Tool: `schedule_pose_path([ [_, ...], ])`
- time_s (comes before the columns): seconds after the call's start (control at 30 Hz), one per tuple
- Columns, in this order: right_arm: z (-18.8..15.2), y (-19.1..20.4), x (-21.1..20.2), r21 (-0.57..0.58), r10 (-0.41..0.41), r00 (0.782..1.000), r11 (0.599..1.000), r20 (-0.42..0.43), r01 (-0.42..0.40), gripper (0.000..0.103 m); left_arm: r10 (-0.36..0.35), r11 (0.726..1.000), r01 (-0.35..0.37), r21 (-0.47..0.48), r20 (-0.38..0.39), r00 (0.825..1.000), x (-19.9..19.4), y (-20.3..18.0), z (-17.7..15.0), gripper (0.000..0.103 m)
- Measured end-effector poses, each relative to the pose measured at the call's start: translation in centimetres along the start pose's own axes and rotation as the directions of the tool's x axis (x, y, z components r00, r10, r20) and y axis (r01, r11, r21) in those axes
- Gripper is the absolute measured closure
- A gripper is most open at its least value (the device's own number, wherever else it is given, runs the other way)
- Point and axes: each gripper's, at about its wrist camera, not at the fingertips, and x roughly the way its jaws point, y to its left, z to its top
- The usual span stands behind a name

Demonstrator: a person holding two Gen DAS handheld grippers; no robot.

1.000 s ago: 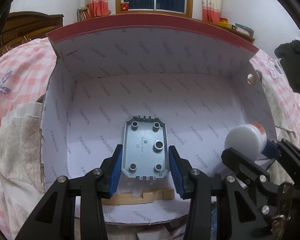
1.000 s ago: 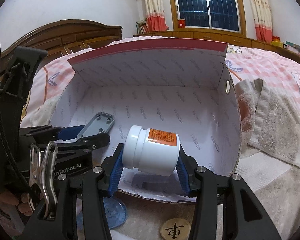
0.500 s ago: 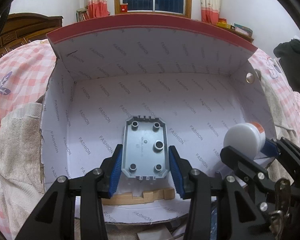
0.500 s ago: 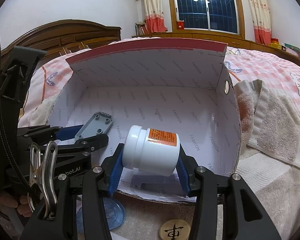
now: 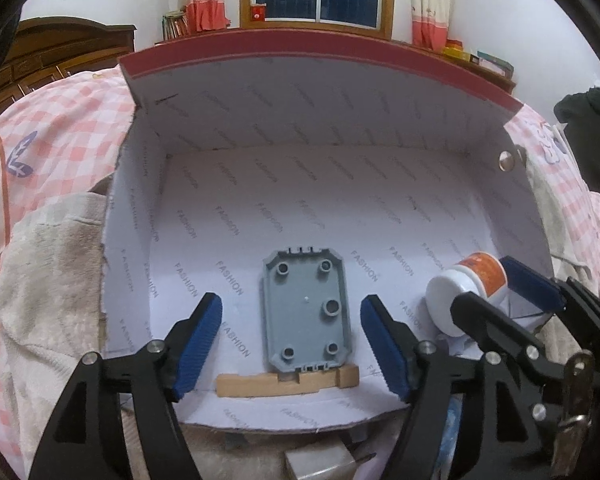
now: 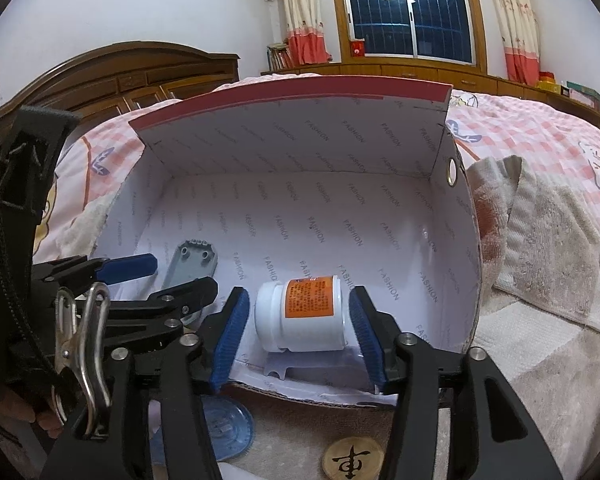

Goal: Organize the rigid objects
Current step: 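Lower the grey plate into the box and open the left tool while the right tool lowers the jar, then withdraw both open tools from the box toward the remaining items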

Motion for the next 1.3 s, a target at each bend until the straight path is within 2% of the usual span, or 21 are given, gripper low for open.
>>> schedule_pose_path([
  [0.17,0.1,0.2,-1.0,-0.004,-0.001,1.000,1.000,0.016,0.001,0.039,0.009,1.000,-0.009,0.001,0.009,1.000,-1.1,-0.1,0.1,0.027],
  [0.3,0.2,0.6,-2.1,-0.009,0.002,0.999,1.000,0.033,-0.002,0.028,0.012,1.000,-0.012,-0.005,0.020,1.000,-2.1,0.0,0.1,0.027],
  [0.67,0.0,1.5,-5.2,-0.012,0.010,0.999,1.000,0.048,-0.009,0.028,0.028,0.999,-0.027,-0.041,0.028,0.999,-5.7,0.9,-0.8,0.027],
  [1.3,-3.4,2.3,-9.4,0.060,0.032,0.999,0.998,-0.013,-0.031,0.028,0.019,0.998,-0.016,-0.062,0.051,0.999,-10.7,1.0,-4.7,0.027],
])
